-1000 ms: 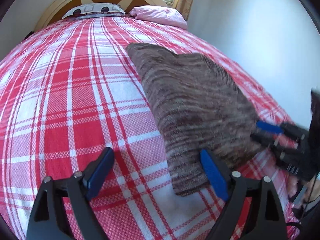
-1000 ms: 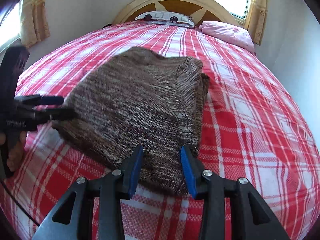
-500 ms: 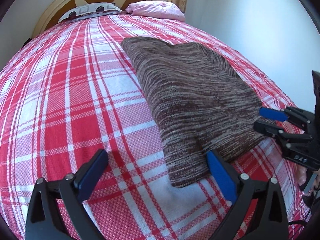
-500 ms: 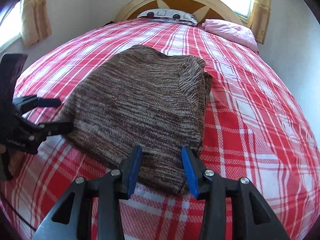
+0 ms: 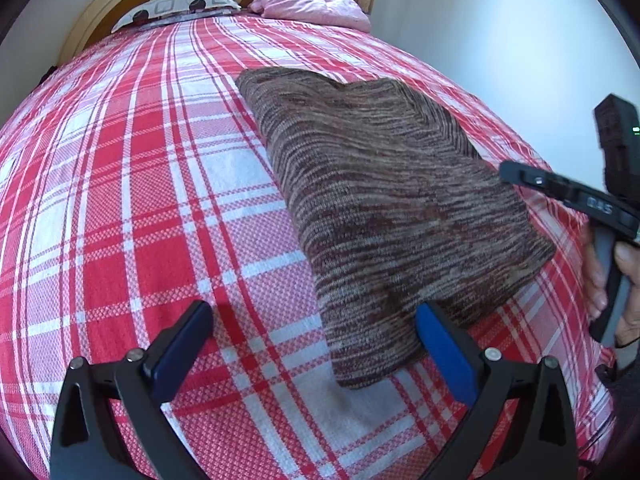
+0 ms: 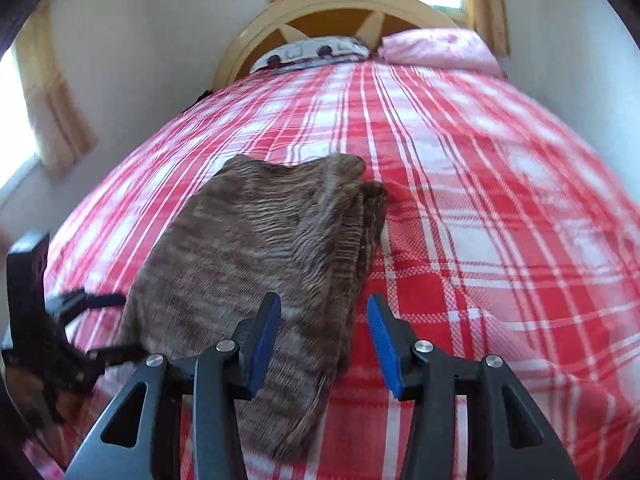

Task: Fold small clothes
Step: 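Grasp the end of the folded brown sweater with the right gripper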

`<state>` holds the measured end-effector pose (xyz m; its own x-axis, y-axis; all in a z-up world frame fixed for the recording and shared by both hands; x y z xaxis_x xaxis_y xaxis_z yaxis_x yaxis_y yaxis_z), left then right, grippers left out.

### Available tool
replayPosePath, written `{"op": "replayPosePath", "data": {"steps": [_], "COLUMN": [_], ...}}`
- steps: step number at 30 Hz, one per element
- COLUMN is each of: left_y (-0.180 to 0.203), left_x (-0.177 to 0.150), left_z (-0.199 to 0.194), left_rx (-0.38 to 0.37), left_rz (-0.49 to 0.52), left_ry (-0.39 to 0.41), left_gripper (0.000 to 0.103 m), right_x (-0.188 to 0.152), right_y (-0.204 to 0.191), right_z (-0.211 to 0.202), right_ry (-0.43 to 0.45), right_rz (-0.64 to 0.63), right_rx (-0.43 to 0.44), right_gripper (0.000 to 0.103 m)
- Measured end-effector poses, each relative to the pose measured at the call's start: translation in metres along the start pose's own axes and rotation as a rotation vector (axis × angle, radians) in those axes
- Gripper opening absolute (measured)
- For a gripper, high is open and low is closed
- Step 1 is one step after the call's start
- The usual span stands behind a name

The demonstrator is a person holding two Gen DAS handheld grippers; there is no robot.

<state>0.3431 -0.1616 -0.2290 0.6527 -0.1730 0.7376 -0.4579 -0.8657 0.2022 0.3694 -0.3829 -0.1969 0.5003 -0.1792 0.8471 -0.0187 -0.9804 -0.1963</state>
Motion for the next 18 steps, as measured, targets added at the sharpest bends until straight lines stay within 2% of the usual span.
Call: {"op": "replayPosePath", "data": {"steps": [9,18], "left_y": [0.006,0.005], "left_x": [0.016,0.014], "left_z": [0.023,0.021], "left_rx": [0.017,-0.023], "left_rz": [0.025,0.003], "left_ry": [-0.005,0.057], "left_gripper": [0.103,0.103], "right_x": [0.002,0.013], "right_y": [0.020,0.036], "right_z": [0.039,0.066], "right_ry": [-0.044,-0.048], "right_rz": [0.118,0.233], "right_rx": [0.007,0.066], "right_gripper": [0.048,0.048]}}
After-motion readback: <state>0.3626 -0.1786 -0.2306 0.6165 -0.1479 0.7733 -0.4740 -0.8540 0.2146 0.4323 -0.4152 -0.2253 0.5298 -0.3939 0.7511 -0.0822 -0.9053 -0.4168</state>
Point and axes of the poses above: each gripper's, at about its wrist camera, not at the fingertips, and z roughly the way its jaws point, y to its right, x to its top, the point moved 8 cm from there along z, roughly the way its jaws point, and after that the axes turned 14 degrees about y, right-handed, at the moved point
